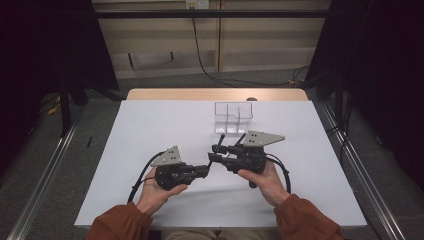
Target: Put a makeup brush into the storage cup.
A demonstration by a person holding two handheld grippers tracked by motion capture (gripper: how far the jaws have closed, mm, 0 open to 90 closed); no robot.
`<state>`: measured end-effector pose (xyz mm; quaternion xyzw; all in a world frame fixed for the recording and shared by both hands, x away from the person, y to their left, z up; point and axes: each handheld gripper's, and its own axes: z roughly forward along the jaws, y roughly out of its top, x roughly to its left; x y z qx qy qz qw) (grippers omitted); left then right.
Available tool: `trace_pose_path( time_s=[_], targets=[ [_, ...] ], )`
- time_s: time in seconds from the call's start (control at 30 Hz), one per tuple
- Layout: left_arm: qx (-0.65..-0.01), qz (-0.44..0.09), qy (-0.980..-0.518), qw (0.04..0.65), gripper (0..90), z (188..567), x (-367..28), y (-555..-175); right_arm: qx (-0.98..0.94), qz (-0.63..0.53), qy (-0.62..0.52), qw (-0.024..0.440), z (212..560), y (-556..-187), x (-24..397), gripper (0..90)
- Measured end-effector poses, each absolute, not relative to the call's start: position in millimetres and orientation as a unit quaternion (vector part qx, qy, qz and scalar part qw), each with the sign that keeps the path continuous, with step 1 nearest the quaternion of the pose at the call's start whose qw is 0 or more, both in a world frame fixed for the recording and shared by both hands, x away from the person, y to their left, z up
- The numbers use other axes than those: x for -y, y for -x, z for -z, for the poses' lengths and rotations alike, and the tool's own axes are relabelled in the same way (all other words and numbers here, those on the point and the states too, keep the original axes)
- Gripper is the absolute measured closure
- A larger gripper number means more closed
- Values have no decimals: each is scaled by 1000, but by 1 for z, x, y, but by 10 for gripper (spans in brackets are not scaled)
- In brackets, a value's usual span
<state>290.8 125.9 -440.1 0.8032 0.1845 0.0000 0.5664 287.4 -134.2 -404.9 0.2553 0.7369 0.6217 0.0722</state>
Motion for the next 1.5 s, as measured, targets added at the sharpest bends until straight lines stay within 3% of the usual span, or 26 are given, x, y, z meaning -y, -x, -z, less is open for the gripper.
trace_pose_path(
  time_s=[0.27,1.03,1.2,1.5],
  targets=[
    [-181,3,-806,564,846,443,-124,-291,-735,-624,-256,71,406,-288,137,787],
    [-188,-12,-804,564,797,448,-122,-288,-741,-622,-249,46,403,-285,134,840],
    [-197,-8,-803,562,737,448,-121,-288,-739,-624,-250,49,402,-285,136,840],
    [-218,-22,-794,567,542,445,-125,-287,-738,-624,-251,53,401,-286,139,840]
  ],
)
